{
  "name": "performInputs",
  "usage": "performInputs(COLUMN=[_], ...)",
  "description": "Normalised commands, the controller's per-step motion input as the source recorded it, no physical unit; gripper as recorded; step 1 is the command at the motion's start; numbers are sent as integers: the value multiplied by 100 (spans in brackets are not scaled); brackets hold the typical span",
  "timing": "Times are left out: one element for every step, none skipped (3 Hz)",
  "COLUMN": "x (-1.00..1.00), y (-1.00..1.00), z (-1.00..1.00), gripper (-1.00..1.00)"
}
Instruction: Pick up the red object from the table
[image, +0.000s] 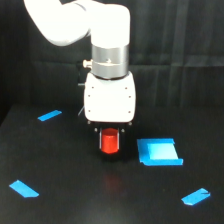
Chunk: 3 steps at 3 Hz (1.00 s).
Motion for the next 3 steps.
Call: performInputs(x=[2,-16,-6], y=[-8,-14,3], z=[91,90,92], gripper=[-93,-100,-100])
